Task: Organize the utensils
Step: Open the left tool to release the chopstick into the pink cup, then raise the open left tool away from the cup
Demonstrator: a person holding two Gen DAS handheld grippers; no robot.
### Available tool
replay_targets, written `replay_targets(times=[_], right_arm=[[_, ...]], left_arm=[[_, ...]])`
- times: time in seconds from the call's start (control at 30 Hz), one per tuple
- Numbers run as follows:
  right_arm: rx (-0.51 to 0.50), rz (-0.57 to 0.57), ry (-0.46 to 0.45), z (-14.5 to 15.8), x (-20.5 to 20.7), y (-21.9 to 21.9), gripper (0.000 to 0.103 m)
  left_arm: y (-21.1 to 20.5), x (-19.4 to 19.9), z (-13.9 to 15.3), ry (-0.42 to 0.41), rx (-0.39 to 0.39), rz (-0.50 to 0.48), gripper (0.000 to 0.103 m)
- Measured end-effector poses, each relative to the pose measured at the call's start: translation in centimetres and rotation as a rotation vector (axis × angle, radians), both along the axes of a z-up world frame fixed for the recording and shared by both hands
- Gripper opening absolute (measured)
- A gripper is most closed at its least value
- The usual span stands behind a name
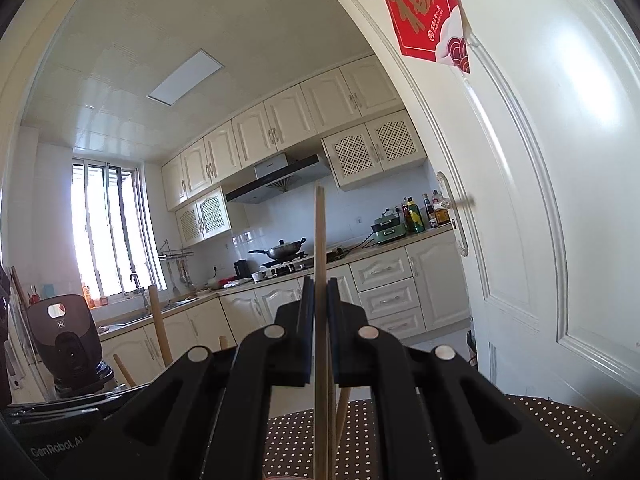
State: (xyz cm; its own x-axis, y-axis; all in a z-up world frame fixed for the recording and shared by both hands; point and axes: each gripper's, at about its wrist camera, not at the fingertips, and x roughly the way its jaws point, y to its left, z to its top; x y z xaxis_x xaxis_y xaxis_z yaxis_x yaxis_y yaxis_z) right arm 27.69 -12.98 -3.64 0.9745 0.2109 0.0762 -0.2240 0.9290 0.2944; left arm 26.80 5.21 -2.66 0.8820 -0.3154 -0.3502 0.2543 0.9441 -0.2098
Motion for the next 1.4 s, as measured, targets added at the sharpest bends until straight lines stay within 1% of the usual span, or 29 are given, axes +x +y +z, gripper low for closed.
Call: replay_targets(times=[0.33,0.53,0.7,0.87,0.93,1.03,1.07,1.1,1.13,1.17,1.2,1.23,1.3,1.33,1.4], right_arm=[[-0.068,0.008,0.037,-0.9,-0.8,1.1,0.005],[-0.086,0.007,0.097,-1.7,-0.7,1.0,0.005],[-0.114,0.020,0.133,-2.3,-1.1,0.9,0.005],[-0.143,0.032,0.154,-2.7,-1.6,0.9,0.006],[-0.155,0.042,0.167,-2.9,-1.7,1.0,0.007],[-0.171,0.059,0.181,-3.1,-1.9,1.0,0.008],[-0.175,0.062,0.184,-3.1,-2.1,1.0,0.008],[-0.180,0.061,0.190,-3.1,-2.3,1.0,0.010],[-0.181,0.066,0.200,-3.1,-2.4,0.9,0.012],[-0.168,0.061,0.203,-3.1,-2.6,0.6,0.013],[-0.155,0.066,0.206,-3.1,-2.8,0.3,0.019],[-0.153,0.069,0.212,-3.0,-2.9,0.1,0.023],[-0.151,0.063,0.231,-2.9,-3.0,-0.4,0.035],[-0.149,0.066,0.236,-2.9,-3.2,-0.6,0.038],[-0.153,0.060,0.239,-2.7,-3.6,-0.9,0.045]], left_arm=[[-0.2,0.0,-1.5,0.032,-0.004,-0.040,0.005],[-0.2,0.4,-2.3,0.053,-0.010,-0.044,0.005],[-0.3,0.4,-2.6,0.036,0.006,-0.036,0.006],[0.0,0.6,-2.8,0.039,-0.003,-0.038,0.006],[-0.2,0.6,-2.9,0.047,0.012,-0.073,0.006],[-0.5,0.5,-3.2,0.046,0.042,-0.064,0.007],[-0.7,0.5,-3.2,0.048,0.053,-0.070,0.010],[-0.8,0.5,-3.2,0.048,0.060,-0.074,0.025],[-0.8,0.3,-3.2,0.042,0.063,-0.078,0.036],[-0.7,0.0,-3.1,0.030,0.063,-0.057,0.046],[-0.6,-0.4,-3.0,0.016,0.059,-0.048,0.050],[-0.4,-0.6,-2.8,0.008,0.055,-0.045,0.050],[-0.3,-1.1,-2.6,0.002,0.052,-0.051,0.050],[-0.4,-1.3,-2.5,-0.002,0.051,-0.049,0.050],[-0.5,-1.5,-2.4,-0.003,0.057,-0.052,0.052]])
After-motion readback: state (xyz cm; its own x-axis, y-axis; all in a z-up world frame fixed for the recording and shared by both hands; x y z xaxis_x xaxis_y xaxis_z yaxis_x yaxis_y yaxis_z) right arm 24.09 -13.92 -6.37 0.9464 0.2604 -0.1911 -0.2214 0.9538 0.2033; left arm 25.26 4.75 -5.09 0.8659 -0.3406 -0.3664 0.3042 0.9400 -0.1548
